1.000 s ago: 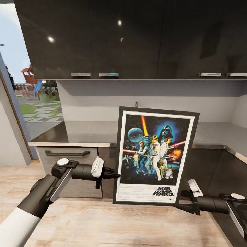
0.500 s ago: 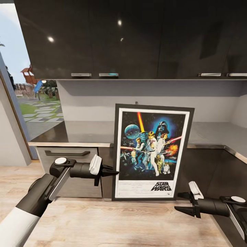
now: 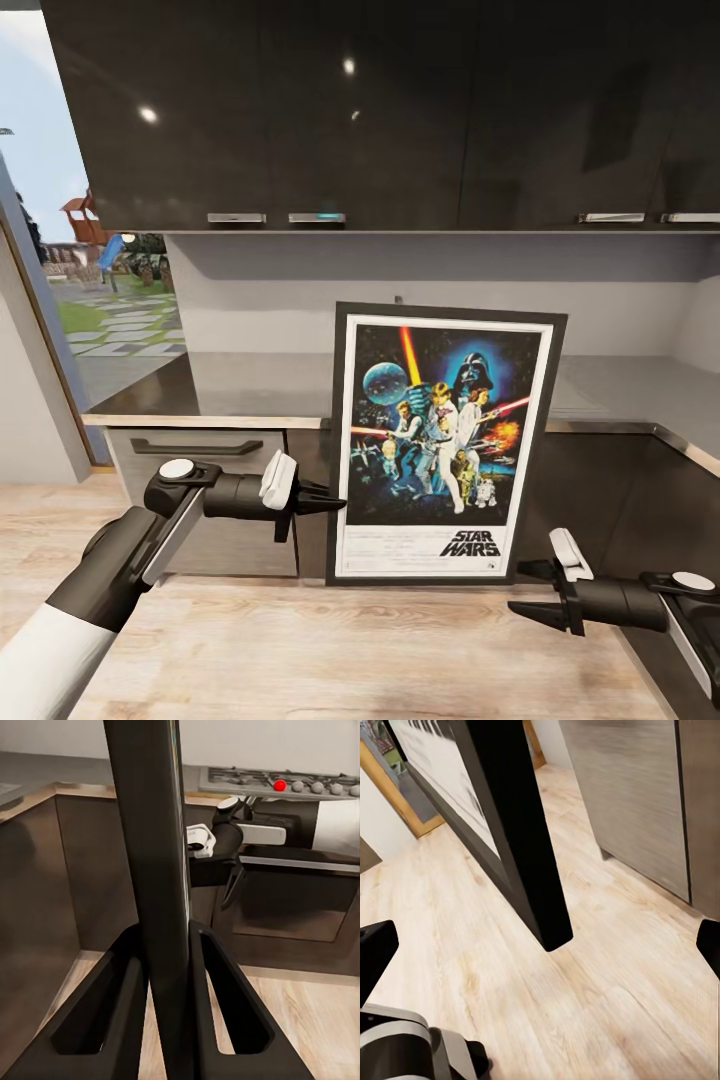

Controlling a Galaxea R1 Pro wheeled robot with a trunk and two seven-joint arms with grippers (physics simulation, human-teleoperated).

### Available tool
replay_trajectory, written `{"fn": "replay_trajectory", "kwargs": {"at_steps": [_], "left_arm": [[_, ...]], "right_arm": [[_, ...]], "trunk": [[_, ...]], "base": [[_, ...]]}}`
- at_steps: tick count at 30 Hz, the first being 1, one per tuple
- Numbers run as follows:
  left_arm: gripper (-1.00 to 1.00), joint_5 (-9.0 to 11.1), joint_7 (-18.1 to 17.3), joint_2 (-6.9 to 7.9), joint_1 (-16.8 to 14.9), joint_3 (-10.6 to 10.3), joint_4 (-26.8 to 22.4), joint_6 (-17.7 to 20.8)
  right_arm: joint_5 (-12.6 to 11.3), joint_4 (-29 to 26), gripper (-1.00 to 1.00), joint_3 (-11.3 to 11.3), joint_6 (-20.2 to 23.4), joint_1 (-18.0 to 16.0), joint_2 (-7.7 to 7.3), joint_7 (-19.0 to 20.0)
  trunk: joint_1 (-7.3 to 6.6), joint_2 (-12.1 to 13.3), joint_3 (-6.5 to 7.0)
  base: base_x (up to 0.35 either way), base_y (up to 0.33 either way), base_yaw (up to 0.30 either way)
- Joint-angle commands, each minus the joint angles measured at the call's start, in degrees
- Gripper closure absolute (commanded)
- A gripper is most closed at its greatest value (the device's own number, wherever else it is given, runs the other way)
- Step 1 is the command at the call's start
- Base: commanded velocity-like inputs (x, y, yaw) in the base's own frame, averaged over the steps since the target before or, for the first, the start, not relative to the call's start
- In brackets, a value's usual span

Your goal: Pick up the poster from the kitchen countertop and hang it on one of the wall nails in the kitchen.

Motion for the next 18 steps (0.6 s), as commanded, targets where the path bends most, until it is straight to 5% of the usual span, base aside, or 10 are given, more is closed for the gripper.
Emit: {"fn": "replay_trajectory", "kwargs": {"at_steps": [1, 18], "left_arm": [[1.00, 0.35, 0.06, 0.06, -0.06, -0.12, -0.01, 0.47], [1.00, 0.36, 0.04, 0.06, -0.06, -0.12, -0.03, 0.47]], "right_arm": [[-0.11, 0.00, -1.00, 0.01, 0.42, -0.04, 0.00, 0.19], [-0.13, -0.15, -1.00, -0.01, -0.33, -0.13, 0.15, 0.19]], "trunk": [[0.00, -0.04, -0.07], [0.00, -0.04, -0.07]], "base": [[0.000, 0.000, 0.000], [0.000, 0.000, 0.000]]}}
